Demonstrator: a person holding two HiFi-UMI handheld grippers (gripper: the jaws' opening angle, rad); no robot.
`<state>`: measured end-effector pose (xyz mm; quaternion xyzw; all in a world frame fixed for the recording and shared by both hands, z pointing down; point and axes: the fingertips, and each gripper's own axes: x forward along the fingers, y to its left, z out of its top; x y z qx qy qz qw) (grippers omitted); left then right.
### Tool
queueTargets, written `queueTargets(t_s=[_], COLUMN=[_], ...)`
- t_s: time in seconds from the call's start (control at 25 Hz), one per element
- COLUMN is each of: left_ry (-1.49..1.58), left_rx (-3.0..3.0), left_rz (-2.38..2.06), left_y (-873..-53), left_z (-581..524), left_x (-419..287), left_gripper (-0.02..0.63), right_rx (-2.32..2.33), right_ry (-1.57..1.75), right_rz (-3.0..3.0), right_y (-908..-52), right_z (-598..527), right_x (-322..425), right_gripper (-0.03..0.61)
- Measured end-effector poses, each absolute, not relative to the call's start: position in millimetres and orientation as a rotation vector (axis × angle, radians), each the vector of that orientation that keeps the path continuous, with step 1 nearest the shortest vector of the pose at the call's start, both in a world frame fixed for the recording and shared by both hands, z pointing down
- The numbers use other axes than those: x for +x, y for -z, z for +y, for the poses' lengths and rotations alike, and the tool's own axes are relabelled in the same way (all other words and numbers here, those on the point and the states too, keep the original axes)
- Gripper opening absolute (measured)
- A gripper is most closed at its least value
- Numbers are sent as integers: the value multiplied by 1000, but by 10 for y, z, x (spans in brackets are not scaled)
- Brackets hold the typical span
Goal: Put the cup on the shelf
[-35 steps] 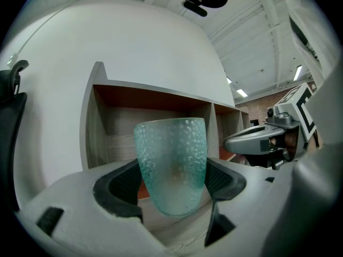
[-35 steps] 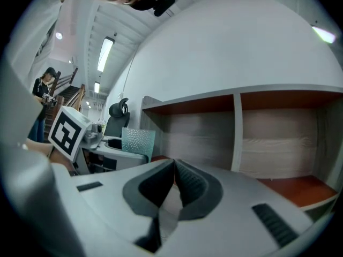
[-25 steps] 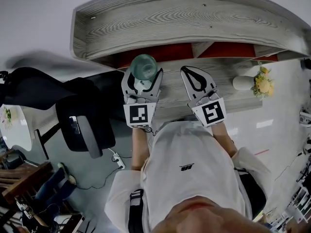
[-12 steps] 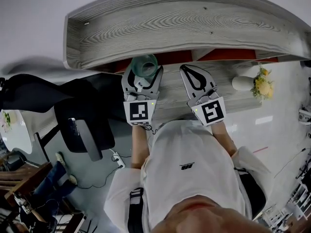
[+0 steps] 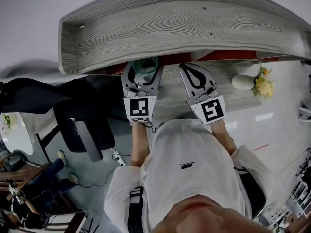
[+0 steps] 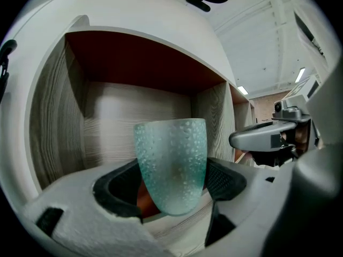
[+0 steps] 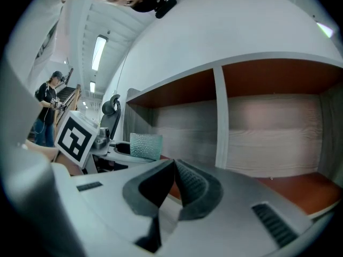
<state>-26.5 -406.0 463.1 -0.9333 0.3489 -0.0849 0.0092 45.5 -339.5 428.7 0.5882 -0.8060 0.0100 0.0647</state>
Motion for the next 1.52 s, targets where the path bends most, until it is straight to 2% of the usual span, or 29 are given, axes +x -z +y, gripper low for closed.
queueTargets(t_s=[0.6,1.52], left_ry=[402,424], left_rx=[-2934,-2943], left_rz=[1063,1052], left_y=[-4726,-4747], left_z=[-4149,-4036], left_x=[-53,-90], left_gripper=[373,373], right_rx=[1783,1777], right_ry=[-43,-4], right_rz=[-2437,-2438], right_y=[-4297,-4217], right_z=[-3387,-3247], right_x=[499,473], right_gripper=[28,28])
